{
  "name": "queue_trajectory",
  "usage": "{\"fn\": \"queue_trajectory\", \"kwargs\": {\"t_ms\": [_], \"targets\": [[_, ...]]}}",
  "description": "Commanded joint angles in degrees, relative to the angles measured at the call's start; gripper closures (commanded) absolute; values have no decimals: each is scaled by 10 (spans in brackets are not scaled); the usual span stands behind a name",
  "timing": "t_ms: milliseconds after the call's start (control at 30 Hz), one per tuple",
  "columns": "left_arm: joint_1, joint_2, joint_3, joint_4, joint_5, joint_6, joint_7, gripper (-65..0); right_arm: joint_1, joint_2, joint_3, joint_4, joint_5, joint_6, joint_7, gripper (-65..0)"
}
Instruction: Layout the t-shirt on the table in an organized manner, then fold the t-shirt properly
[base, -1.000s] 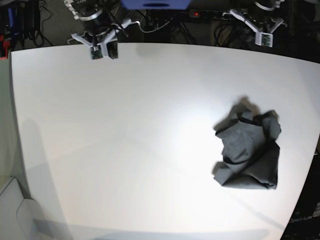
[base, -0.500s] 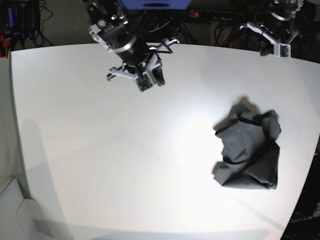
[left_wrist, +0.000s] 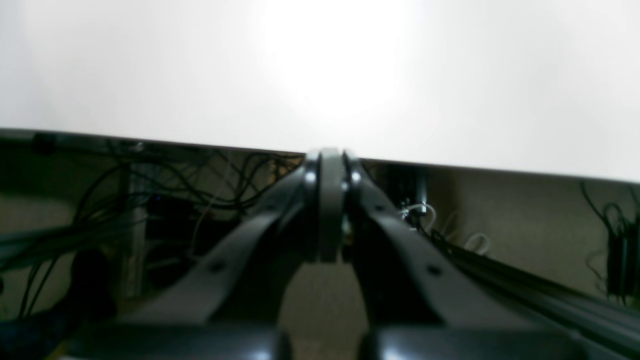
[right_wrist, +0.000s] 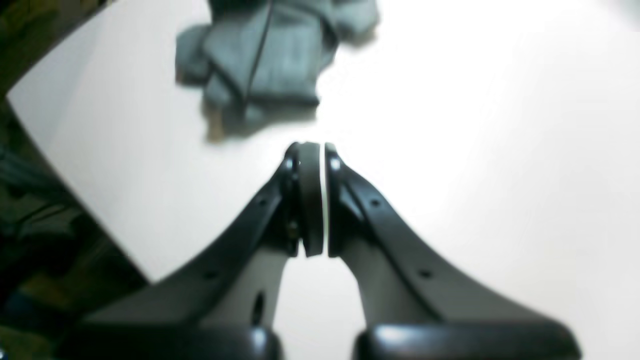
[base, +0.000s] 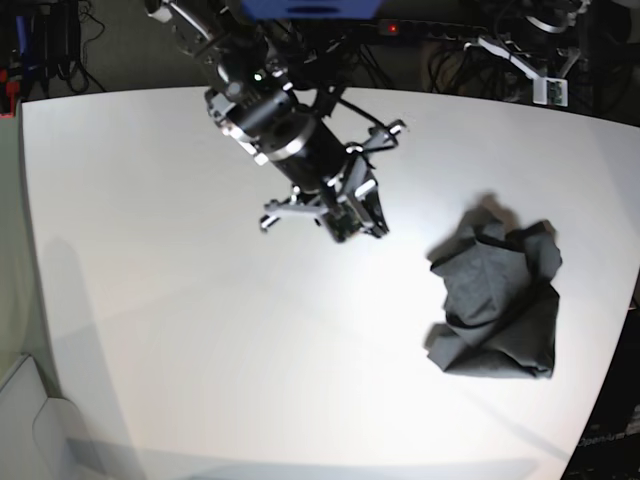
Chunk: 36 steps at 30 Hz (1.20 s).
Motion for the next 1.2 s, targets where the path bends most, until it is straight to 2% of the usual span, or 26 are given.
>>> {"fn": "queue_trajectory", "kwargs": {"t_ms": [0, 67, 200, 333, 400, 500, 567, 700, 767, 900, 1167], "targets": [[7, -2, -4, 9, -5, 2, -11, -4, 21, -7, -4, 11, 2, 2, 15, -2], [9, -2, -4, 9, -5, 2, -11, -4, 48, -17, -10, 10, 2, 3, 4, -14], [9, 0, -4, 13, -5, 2, -11, -4, 116, -32, -40, 8, 4, 4, -29, -87], [8, 0, -4, 15, -5, 2, -11, -4, 149, -60, -44, 1, 4, 48, -32, -159], [8, 0, -4, 16, -5, 2, -11, -4, 165, -69, -45, -7, 4, 59, -29, -171], [11, 0, -4, 28, -5, 2, -8, -4, 185, -88, -44, -13, 4, 95, -28, -174], [8, 1, -4, 35, -5, 2, 18, -4, 205, -99, -44, -19, 4, 114, -28, -175], [-7, 0, -5, 41, -5, 2, 65, -4, 255, -104, -47, -68, 4, 121, -28, -175], [-15, 0, -5, 41, -3, 2, 69, -4, 283, -104, -47, -121, 5, 121, -9, -175], [-20, 0, -5, 41, -2, 2, 69, -4, 315, -104, -50, -219, 5, 121, 64, -194], [-27, -1, -4, 41, -2, 2, 70, -4, 326, -104, -47, -278, 5, 120, 193, -339]]}}
